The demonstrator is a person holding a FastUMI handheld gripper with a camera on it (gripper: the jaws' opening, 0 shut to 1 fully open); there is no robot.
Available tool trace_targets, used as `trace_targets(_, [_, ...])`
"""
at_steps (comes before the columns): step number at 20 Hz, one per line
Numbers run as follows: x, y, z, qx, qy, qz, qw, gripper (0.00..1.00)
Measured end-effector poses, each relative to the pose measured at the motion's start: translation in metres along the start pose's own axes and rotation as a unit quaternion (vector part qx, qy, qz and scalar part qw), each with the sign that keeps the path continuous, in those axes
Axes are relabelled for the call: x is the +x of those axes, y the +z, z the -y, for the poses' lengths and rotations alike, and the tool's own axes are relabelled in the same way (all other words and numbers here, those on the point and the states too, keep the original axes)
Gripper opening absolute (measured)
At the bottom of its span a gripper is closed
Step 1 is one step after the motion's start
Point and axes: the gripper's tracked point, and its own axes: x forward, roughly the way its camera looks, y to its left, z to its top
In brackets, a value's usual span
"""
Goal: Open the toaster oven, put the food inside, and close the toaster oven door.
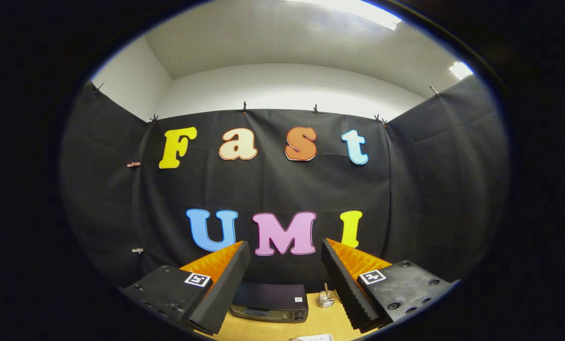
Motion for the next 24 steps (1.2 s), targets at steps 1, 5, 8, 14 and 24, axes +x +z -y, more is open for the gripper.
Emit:
trace_targets(1, [0.001, -0.001, 0.001, 0.001, -0.002, 0.0, 1.0, 0.97])
trace_targets(5, [0.005, -0.016, 0.0, -0.006, 0.0, -0.005, 1.0, 0.98])
trace_targets(8, [0.013, -0.033, -0.012, 0.002, 0.018, -0.015, 1.0, 0.97])
trace_targets(14, [0.039, -0.077, -0.026, 0.017, 0.039, -0.03, 0.999, 0.98])
trace_targets(24, [0.092, -0.155, -0.049, 0.018, 0.053, -0.032, 0.998, 0.98])
